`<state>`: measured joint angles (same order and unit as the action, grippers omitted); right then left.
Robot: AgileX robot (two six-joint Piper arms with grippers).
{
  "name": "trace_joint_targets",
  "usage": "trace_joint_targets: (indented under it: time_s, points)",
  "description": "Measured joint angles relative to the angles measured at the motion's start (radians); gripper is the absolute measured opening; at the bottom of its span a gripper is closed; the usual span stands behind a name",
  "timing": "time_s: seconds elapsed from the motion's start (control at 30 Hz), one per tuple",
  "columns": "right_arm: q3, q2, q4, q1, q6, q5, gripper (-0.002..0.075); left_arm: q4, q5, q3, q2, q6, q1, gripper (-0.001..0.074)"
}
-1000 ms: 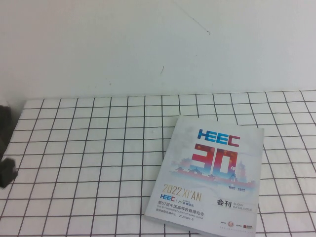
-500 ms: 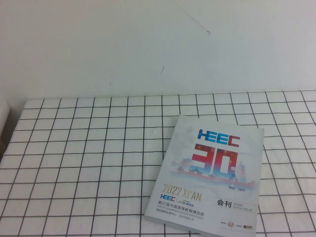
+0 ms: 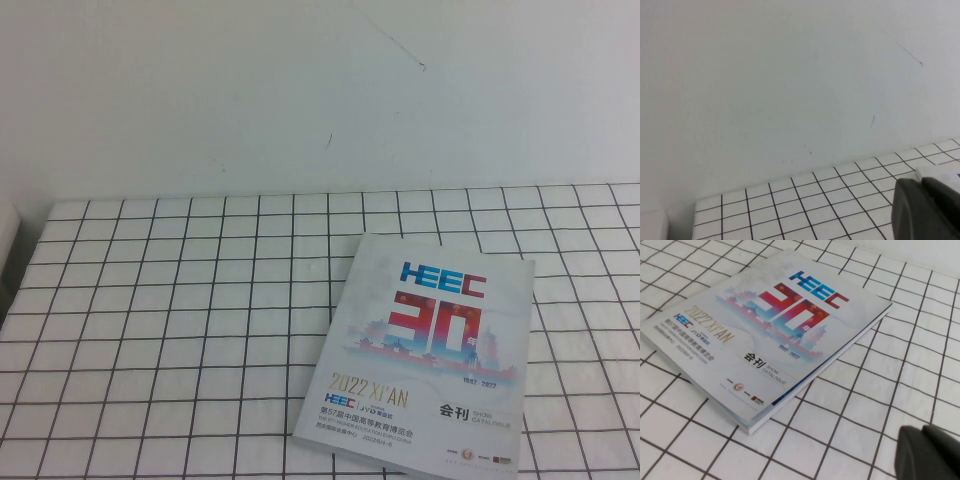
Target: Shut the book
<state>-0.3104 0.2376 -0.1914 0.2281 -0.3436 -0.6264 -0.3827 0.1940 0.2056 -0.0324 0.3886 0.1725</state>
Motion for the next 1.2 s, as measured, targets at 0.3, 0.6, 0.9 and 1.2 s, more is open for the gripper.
trace_joint_targets:
  time_s: [0.3, 0.6, 0.9, 1.2]
  points:
    - [0.0, 0.0, 0.0, 0.0, -0.001, 0.0, -0.0003, 0.0, -0.001, -0.006, 0.002, 0.0, 0.0, -0.0004]
    - [0.0, 0.0, 0.0, 0.0, -0.002, 0.001, -0.0003, 0.199, -0.036, -0.172, 0.042, -0.077, -0.011, -0.0004]
    - [0.0, 0.0, -0.002, 0.0, -0.002, 0.001, -0.0003, 0.281, 0.109, -0.226, 0.044, -0.347, -0.089, -0.0003]
    - [0.0, 0.0, -0.005, 0.0, -0.002, 0.001, -0.0003, 0.287, 0.113, -0.226, 0.044, -0.376, -0.123, -0.0004]
